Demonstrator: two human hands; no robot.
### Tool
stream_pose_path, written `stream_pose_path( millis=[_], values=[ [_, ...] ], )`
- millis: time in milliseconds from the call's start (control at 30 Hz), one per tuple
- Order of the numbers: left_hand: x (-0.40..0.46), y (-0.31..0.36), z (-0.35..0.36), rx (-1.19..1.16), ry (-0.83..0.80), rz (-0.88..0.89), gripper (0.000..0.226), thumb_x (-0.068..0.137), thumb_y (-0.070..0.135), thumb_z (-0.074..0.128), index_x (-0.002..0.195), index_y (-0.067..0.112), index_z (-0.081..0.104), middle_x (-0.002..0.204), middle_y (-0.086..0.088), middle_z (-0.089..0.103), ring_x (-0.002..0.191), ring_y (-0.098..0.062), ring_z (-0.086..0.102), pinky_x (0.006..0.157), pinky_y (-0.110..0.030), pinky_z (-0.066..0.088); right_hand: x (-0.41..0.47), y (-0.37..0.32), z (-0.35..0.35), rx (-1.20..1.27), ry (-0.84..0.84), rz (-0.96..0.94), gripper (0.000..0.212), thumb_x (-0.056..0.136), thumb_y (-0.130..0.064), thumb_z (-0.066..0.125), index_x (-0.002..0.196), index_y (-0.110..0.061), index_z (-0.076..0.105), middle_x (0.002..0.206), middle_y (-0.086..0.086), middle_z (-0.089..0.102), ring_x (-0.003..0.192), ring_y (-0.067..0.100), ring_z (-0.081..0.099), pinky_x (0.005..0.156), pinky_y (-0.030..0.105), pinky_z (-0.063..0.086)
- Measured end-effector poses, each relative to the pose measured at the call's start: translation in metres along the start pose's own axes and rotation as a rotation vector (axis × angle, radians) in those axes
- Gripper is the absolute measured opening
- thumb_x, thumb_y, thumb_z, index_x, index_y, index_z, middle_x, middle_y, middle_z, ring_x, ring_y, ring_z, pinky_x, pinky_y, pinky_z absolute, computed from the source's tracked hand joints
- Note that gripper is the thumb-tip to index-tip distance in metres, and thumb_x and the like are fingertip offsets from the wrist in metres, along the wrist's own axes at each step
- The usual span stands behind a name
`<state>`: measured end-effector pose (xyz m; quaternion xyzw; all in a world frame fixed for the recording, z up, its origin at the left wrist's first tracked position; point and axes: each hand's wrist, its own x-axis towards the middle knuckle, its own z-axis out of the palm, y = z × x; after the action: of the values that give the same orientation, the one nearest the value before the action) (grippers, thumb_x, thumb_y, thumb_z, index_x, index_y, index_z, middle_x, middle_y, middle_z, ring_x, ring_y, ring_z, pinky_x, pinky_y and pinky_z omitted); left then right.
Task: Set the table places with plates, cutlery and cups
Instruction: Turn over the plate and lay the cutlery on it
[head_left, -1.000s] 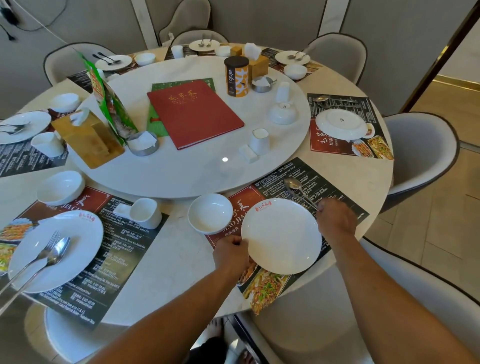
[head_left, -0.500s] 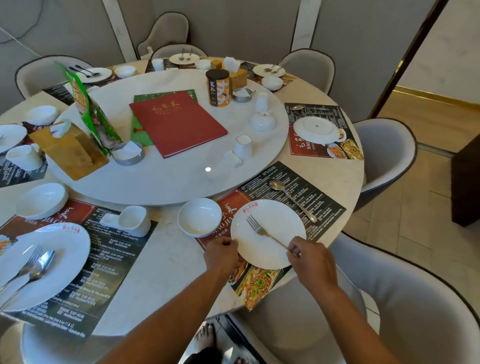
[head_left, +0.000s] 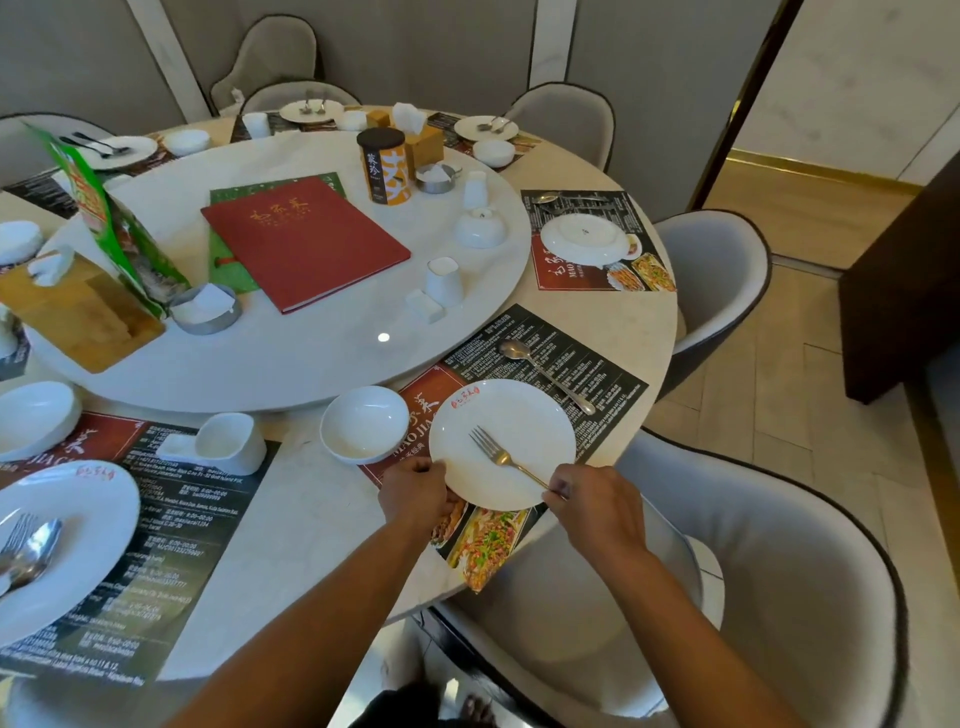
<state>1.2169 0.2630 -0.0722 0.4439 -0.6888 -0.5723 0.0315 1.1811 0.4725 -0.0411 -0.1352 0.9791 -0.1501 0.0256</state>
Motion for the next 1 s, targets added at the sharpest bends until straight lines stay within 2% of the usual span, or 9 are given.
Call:
stream_pose_path(
  millis=[233, 333, 433, 600, 733, 867, 1000],
  values=[
    [0.0, -0.003, 0.0, 0.002, 0.012, 0.013, 0.009, 0.098, 0.027, 0.066, 0.089, 0.024, 0.066, 0.083, 0.002, 0.072, 0.062, -0.016, 0.073, 0.07, -0.033, 0.063, 0.001, 0.003, -0.006, 0.004, -0.015, -0.038, 0.026, 0.092, -0.05, 0.065, 0.097, -0.025, 0.073, 0.095, -0.007, 0.074, 0.077, 0.008, 0.059, 0.062, 0.021, 0.038],
    [0.001, -0.002, 0.001, -0.015, 0.009, -0.001, 0.009, 0.098, 0.027, 0.066, 0.09, 0.023, 0.066, 0.081, 0.002, 0.071, 0.065, -0.018, 0.074, 0.073, -0.036, 0.064, 0.02, 0.01, -0.012, -0.004, 0.034, -0.023, 0.03, 0.092, -0.053, 0.063, 0.095, -0.024, 0.073, 0.089, -0.006, 0.073, 0.074, 0.01, 0.061, 0.063, 0.023, 0.044],
    [0.003, -0.001, 0.002, -0.022, 0.006, -0.019, 0.008, 0.098, 0.027, 0.066, 0.091, 0.023, 0.066, 0.08, 0.001, 0.072, 0.064, -0.019, 0.074, 0.072, -0.036, 0.064, 0.056, 0.017, -0.015, -0.023, 0.11, -0.013, 0.024, 0.095, -0.044, 0.061, 0.095, -0.023, 0.071, 0.089, -0.004, 0.073, 0.076, 0.012, 0.063, 0.064, 0.025, 0.046],
    [0.006, -0.003, 0.003, 0.0, 0.012, -0.03, 0.008, 0.098, 0.026, 0.065, 0.095, 0.019, 0.068, 0.08, 0.001, 0.073, 0.059, -0.015, 0.073, 0.053, -0.022, 0.056, 0.121, 0.014, -0.006, 0.005, 0.071, 0.01, 0.013, 0.095, -0.026, 0.063, 0.104, -0.018, 0.069, 0.102, 0.002, 0.071, 0.091, 0.021, 0.065, 0.068, 0.027, 0.043],
    [0.013, -0.007, 0.003, -0.006, -0.002, -0.045, 0.007, 0.097, 0.025, 0.066, 0.092, 0.021, 0.068, 0.08, -0.001, 0.074, 0.061, -0.018, 0.074, 0.069, -0.036, 0.064, 0.153, 0.008, 0.008, 0.006, -0.002, 0.067, 0.017, 0.096, -0.014, 0.06, 0.106, -0.02, 0.071, 0.103, 0.004, 0.071, 0.09, 0.025, 0.064, 0.071, 0.028, 0.044],
    [0.017, -0.008, 0.0, -0.052, -0.066, -0.072, 0.006, 0.096, 0.024, 0.068, 0.095, 0.018, 0.069, 0.086, -0.006, 0.075, 0.065, -0.02, 0.075, 0.07, -0.041, 0.065, 0.167, 0.007, 0.011, -0.024, -0.024, 0.101, 0.014, 0.097, -0.016, 0.06, 0.102, -0.02, 0.073, 0.094, 0.004, 0.07, 0.075, 0.02, 0.056, 0.068, 0.027, 0.042],
    [0.019, -0.008, -0.004, -0.129, -0.124, -0.125, 0.01, 0.095, 0.023, 0.07, 0.1, 0.014, 0.07, 0.09, -0.009, 0.076, 0.071, -0.024, 0.077, 0.074, -0.046, 0.064, 0.169, 0.006, 0.013, -0.06, -0.033, 0.111, 0.011, 0.094, -0.014, 0.063, 0.091, -0.017, 0.073, 0.082, 0.003, 0.067, 0.071, 0.02, 0.058, 0.065, 0.027, 0.044]
  ],
)
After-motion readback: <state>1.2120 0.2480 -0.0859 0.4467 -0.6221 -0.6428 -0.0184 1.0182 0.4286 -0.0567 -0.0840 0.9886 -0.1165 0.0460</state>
